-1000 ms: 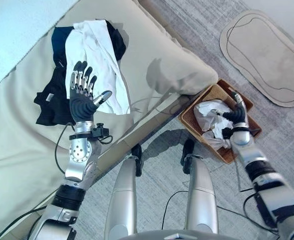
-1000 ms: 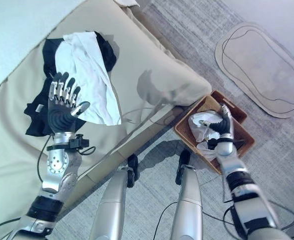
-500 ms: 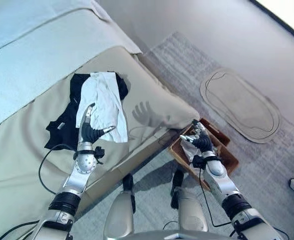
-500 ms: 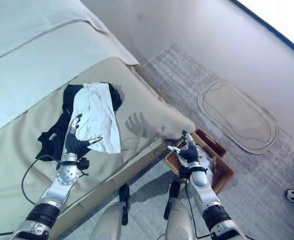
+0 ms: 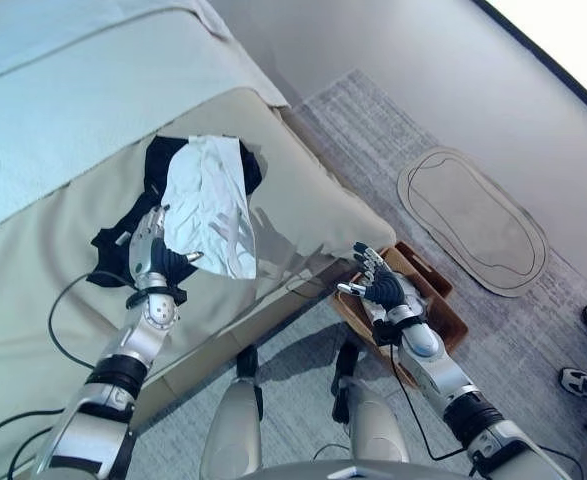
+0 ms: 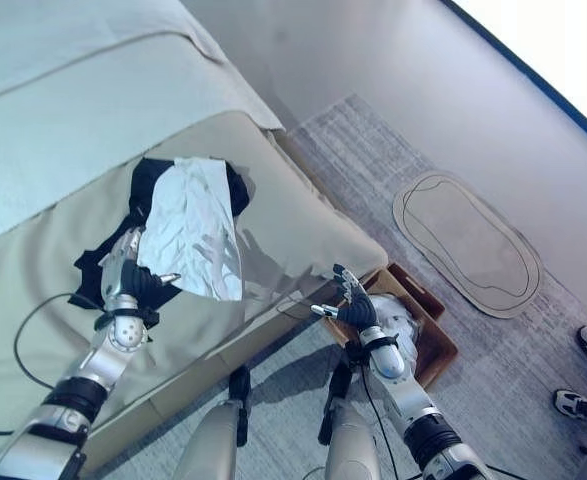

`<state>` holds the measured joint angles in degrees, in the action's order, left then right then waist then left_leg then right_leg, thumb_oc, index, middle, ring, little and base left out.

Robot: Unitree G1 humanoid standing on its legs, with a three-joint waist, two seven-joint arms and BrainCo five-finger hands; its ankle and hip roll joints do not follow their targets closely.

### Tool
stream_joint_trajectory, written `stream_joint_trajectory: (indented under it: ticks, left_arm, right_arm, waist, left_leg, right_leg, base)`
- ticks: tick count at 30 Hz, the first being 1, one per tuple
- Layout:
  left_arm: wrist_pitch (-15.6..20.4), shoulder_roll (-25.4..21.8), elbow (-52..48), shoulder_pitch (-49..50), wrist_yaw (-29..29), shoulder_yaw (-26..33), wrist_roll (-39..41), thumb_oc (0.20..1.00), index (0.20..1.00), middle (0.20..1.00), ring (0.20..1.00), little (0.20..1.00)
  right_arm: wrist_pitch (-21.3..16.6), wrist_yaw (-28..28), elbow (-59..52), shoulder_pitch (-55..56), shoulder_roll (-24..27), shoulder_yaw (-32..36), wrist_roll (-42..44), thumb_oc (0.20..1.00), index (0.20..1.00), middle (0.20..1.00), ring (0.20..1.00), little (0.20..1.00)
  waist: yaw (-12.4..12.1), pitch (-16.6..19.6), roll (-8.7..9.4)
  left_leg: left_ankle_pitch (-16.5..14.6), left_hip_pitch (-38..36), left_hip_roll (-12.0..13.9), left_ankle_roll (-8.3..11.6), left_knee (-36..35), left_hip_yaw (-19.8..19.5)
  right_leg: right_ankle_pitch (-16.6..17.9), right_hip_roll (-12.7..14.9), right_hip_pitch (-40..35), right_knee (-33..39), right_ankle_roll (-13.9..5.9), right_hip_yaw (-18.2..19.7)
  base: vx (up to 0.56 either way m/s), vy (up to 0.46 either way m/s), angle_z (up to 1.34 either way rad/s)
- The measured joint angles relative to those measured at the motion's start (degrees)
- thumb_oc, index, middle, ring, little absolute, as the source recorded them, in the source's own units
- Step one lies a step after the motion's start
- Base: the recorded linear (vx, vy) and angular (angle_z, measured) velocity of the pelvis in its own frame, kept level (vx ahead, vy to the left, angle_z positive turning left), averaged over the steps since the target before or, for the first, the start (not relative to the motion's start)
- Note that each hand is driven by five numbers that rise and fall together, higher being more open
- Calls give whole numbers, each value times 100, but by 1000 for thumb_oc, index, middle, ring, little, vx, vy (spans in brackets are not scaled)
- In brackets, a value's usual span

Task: Pick up clothes into the bucket

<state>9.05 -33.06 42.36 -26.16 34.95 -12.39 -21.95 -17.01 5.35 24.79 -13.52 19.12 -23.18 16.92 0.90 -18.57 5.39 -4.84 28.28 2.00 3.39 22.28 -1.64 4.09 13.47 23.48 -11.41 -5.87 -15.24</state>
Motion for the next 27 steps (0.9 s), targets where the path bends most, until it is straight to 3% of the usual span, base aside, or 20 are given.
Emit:
stream_joint_trajectory:
  ticks: [6, 9, 11, 14, 21, 27]
  left_arm:
    - [-379, -623, 467, -876, 276, -89, -264, 1000, 1000, 1000, 1000, 1000]
    - [-454, -671, 600, -960, 324, -248, -427, 1000, 1000, 1000, 1000, 1000]
    - [-501, -720, 585, -1066, 398, -282, -430, 1000, 1000, 1000, 1000, 1000]
    - [-601, -947, 619, -1370, 563, -469, -494, 1000, 1000, 1000, 1000, 1000]
    - [-776, -1145, 625, -1721, 821, -472, -658, 1000, 1000, 1000, 1000, 1000]
    - [-767, -1277, 536, -1770, 1058, -447, -650, 1000, 1000, 1000, 1000, 1000]
  right_arm:
    - [-11, 158, -578, -300, 184, 14, -232, 1000, 1000, 1000, 1000, 1000]
    - [-14, 211, -691, -260, 229, 15, -279, 1000, 1000, 1000, 1000, 1000]
    - [-42, 290, -910, -225, 282, 87, -277, 1000, 1000, 1000, 1000, 1000]
    - [-87, 394, -1088, -357, 277, 205, -271, 1000, 1000, 1000, 1000, 1000]
    - [-192, 551, -1327, -236, 417, 597, -243, 1000, 1000, 1000, 1000, 1000]
    - [-195, 648, -1339, -254, 435, 694, -222, 1000, 1000, 1000, 1000, 1000]
  waist:
    - [202, -888, 264]
    - [285, -1041, 315]
    - [295, -1052, 331]
    - [318, -1075, 346]
    - [342, -1132, 366]
    - [384, -1129, 370]
  left_leg:
    - [-217, 1310, 32, -46, 961, -148]
    - [-217, 1616, -11, -90, 1163, -156]
    - [-297, 2004, -47, -150, 1422, -160]
    - [-349, 2688, -74, -147, 1877, -207]
    - [-526, 3381, -120, -137, 2531, -367]
    - [-544, 3659, -114, -115, 2653, -502]
  right_leg:
    - [-106, 51, 1090, -662, 32, 65]
    - [-108, 96, 1378, -854, 32, 113]
    - [-204, 126, 1845, -1242, -44, 246]
    - [-377, 182, 2592, -1843, 0, 331]
    - [-753, 293, 3327, -2760, 37, 359]
    - [-825, 286, 3558, -2895, 65, 292]
  base:
    - [-92, 18, 1]
    - [-82, 68, 4]
    - [9, 37, 2]
    - [-24, 27, 4]
    - [10, -7, 6]
    - [6, -3, 2]
